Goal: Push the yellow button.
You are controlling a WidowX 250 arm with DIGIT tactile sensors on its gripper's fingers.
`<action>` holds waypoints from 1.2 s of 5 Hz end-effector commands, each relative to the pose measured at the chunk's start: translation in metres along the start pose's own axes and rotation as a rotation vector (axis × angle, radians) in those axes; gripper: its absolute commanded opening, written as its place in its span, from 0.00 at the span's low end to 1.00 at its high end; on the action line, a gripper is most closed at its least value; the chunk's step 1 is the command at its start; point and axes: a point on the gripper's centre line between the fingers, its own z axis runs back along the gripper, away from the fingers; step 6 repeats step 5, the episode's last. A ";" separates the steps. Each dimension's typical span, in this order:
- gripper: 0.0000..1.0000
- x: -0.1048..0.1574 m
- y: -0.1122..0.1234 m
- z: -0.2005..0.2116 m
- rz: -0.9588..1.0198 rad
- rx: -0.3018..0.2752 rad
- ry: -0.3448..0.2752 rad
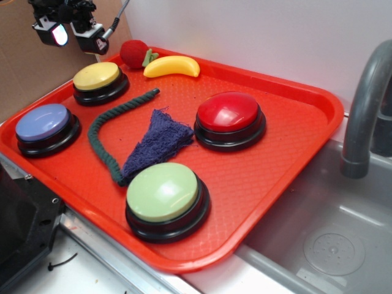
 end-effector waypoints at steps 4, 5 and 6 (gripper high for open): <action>1.00 0.004 0.001 0.055 0.007 0.029 -0.146; 1.00 0.000 0.000 0.061 0.003 0.020 -0.146; 1.00 0.000 0.000 0.061 0.003 0.020 -0.146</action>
